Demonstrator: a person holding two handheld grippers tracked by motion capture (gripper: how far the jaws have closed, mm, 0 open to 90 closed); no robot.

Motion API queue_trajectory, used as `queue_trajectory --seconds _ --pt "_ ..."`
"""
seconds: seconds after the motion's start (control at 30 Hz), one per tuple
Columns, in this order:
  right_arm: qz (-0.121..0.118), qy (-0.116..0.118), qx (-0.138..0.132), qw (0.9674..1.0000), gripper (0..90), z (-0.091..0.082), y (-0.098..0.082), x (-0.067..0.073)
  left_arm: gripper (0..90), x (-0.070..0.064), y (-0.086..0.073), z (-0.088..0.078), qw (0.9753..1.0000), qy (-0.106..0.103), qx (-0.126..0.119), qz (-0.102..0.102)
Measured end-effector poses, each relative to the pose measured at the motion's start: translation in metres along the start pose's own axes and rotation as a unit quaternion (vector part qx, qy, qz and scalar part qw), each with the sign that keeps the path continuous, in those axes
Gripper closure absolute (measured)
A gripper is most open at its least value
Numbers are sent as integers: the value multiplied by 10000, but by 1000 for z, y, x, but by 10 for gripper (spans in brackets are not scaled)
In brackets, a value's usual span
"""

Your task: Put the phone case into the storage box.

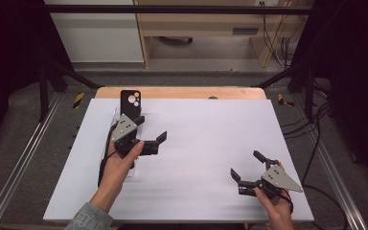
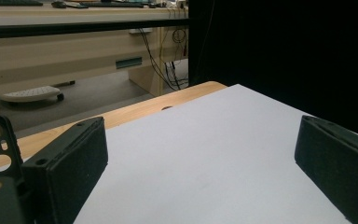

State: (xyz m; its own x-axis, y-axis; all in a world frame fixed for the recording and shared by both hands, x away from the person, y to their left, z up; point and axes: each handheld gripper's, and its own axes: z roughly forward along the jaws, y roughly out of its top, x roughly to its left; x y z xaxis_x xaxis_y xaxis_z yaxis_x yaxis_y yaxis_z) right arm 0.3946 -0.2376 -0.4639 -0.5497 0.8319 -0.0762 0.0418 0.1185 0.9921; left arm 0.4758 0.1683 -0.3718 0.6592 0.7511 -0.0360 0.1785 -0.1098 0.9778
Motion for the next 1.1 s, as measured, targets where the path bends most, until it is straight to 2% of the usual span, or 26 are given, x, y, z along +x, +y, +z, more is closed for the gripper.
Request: queue_trajectory --seconds 0.4,0.57,0.77,0.9,1.1 --pt "0 -7 5 10000 19 0 0 0 18 -7 2 -24 9996 45 -153 252" --pt "-5 -11 5 10000 19 0 0 0 16 -7 3 -41 9989 94 -267 363" --pt "-10 -18 6 10000 19 -1 0 0 10 -3 6 -66 9968 247 -466 596" --pt "-7 -37 1 10000 19 -1 0 0 10 1 5 -80 9960 321 -550 632" --pt "-9 -61 3 10000 19 -2 0 -1 10 9 -4 -100 9952 483 -609 587"
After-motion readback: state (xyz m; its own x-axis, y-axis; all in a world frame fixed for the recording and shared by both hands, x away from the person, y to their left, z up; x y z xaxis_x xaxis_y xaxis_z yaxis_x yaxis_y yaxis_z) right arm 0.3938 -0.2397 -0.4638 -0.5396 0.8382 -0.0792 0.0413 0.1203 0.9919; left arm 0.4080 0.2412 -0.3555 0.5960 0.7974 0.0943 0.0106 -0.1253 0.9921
